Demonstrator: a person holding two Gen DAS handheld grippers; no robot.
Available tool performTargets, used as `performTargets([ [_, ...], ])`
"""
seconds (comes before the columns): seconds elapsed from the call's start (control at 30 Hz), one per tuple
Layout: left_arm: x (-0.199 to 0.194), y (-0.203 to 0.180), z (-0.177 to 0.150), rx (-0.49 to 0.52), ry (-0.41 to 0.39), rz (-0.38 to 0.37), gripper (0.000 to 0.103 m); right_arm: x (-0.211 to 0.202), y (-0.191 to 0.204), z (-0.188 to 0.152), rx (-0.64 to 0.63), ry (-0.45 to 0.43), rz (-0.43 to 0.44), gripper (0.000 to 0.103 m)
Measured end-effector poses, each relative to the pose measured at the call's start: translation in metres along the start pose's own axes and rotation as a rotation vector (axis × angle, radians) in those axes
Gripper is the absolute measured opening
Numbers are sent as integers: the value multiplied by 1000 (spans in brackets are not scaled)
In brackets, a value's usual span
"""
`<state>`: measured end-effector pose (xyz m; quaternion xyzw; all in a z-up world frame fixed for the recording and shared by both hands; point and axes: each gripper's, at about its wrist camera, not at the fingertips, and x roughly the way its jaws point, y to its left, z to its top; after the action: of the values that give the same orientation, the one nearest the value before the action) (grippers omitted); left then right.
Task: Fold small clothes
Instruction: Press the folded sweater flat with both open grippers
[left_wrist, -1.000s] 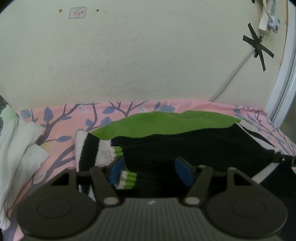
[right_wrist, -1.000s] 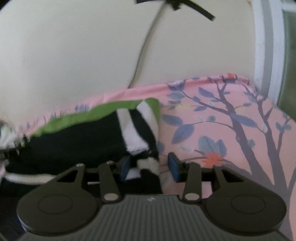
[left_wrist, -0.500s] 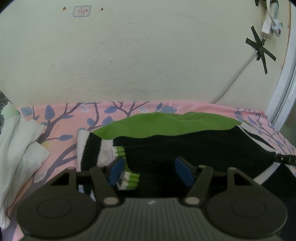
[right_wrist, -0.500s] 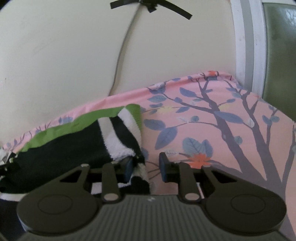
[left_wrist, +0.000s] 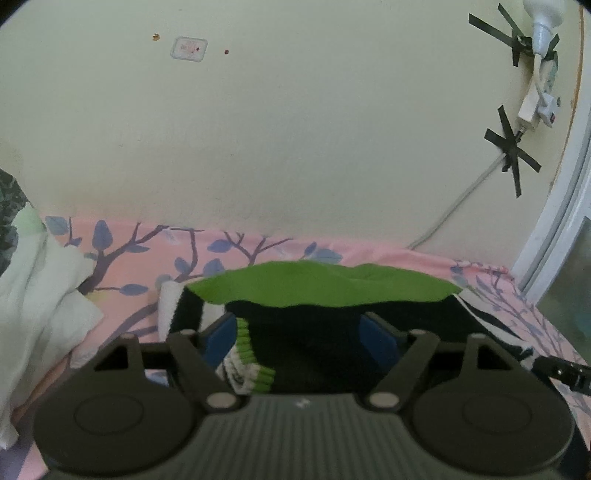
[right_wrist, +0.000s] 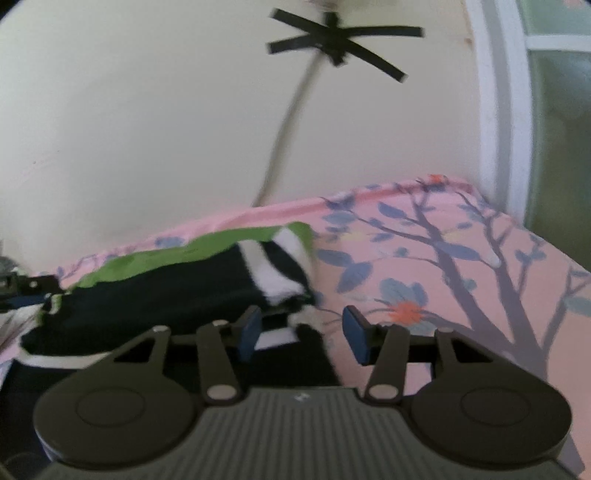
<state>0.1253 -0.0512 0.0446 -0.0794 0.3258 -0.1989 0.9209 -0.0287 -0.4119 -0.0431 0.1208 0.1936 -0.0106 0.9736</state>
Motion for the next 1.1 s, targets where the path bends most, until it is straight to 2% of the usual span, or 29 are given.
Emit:
performTargets([
  [0.07, 2, -1, -1, 2, 12, -10, 75, 1, 5, 5, 0, 2, 39, 37],
  [0.2, 9, -3, -4, 13, 47, -14, 77, 18, 10, 17, 0, 32, 85, 36],
  [0.33, 22, -2, -7, 25, 110, 67, 78, 45, 9, 22, -2, 114, 100, 34],
  [0.37, 23, 0, -7, 14, 117, 64, 79, 53, 6, 21, 2, 130, 97, 33],
  [0.4, 23, 2, -7, 4, 117, 56, 79, 57, 2, 19, 11, 119, 113, 27],
  [0.43, 23, 4, -7, -3, 118, 50, 80, 58, -1, 16, 19, 105, 120, 25],
  [0.6, 23, 4, -8, 1, 122, 54, 82, 53, -7, 11, 65, 81, 148, 27],
  [0.83, 25, 4, -8, -5, 124, 52, 84, 51, -8, 10, 70, 67, 169, 36],
  [0.93, 25, 4, -7, -8, 126, 45, 89, 50, -8, 10, 69, 64, 176, 38],
  [1.1, 26, 4, -7, -17, 128, 39, 90, 48, -8, 8, 70, 57, 192, 46],
])
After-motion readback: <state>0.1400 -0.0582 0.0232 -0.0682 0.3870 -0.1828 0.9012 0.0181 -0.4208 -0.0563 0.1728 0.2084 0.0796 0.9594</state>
